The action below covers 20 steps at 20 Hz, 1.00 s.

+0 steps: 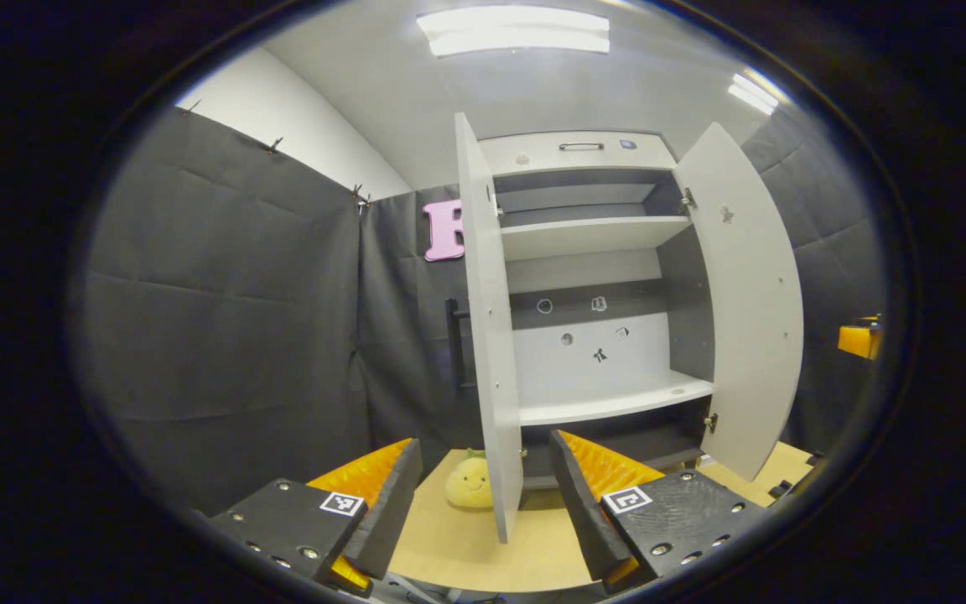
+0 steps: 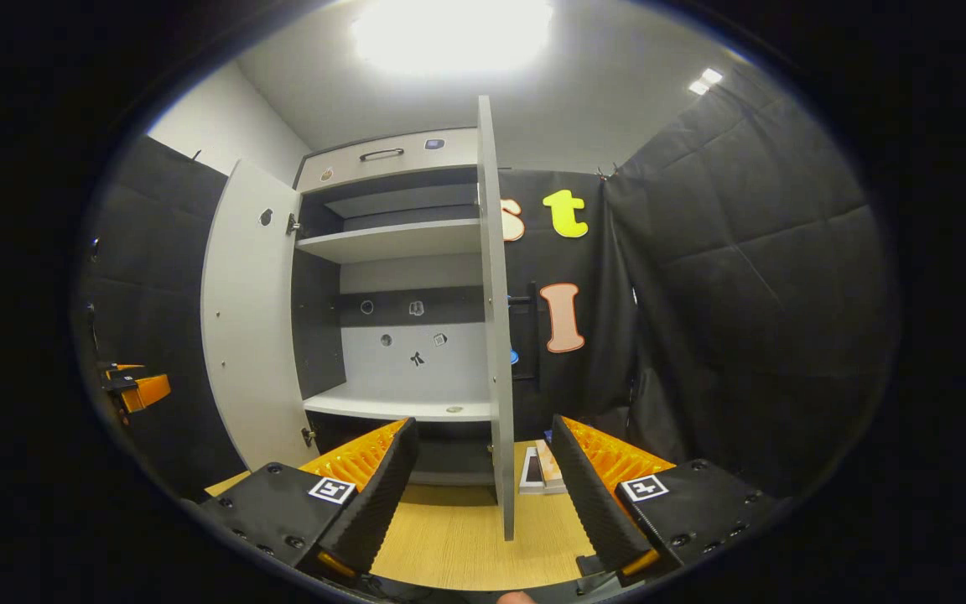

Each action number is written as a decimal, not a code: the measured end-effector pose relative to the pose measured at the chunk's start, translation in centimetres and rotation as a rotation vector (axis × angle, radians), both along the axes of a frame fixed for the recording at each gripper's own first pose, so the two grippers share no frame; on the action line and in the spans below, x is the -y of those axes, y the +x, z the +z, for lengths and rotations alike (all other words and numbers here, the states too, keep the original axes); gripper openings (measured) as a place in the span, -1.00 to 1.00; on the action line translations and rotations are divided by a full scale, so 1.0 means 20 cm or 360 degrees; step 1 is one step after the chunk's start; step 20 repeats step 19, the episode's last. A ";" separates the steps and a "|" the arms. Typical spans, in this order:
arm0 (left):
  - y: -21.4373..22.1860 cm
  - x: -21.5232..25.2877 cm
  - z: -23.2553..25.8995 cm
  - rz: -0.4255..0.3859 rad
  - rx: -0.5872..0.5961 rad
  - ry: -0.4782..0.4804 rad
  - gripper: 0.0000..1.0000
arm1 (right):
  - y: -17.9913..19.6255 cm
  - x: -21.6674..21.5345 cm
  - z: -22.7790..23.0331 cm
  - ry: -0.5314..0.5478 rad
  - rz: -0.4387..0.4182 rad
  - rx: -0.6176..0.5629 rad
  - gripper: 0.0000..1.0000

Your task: Open the right door of the double-door shoe cabinet with the right hand, and open the left door with the left hand.

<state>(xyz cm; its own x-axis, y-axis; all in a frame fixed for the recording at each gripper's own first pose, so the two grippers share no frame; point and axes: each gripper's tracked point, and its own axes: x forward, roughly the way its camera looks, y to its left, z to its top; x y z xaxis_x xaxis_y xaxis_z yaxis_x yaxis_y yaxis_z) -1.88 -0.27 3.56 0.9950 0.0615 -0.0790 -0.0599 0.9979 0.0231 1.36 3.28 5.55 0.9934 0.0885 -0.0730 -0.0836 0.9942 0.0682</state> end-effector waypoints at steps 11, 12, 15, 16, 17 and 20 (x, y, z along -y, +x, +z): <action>-0.06 -0.10 0.02 0.0086 0.0030 0.0032 0.76 | -0.01 0.01 0.06 0.0005 -0.0017 0.0060 0.97; -0.06 -0.10 0.02 0.0089 0.0037 0.0036 0.76 | -0.02 0.01 0.06 0.0004 -0.0018 0.0061 0.97; -0.07 -0.11 0.03 0.0085 0.0052 0.0049 0.76 | -0.01 0.01 0.06 0.0007 -0.0027 0.0058 0.97; -0.07 -0.11 0.03 0.0084 0.0054 0.0052 0.76 | -0.01 0.01 0.06 0.0007 -0.0030 0.0057 0.97; -0.07 -0.11 0.04 0.0084 0.0057 0.0053 0.76 | -0.01 0.02 0.06 0.0007 -0.0034 0.0055 0.97; -0.07 -0.11 0.03 0.0076 0.0061 0.0052 0.76 | -0.01 0.01 0.05 0.0008 -0.0037 0.0053 0.97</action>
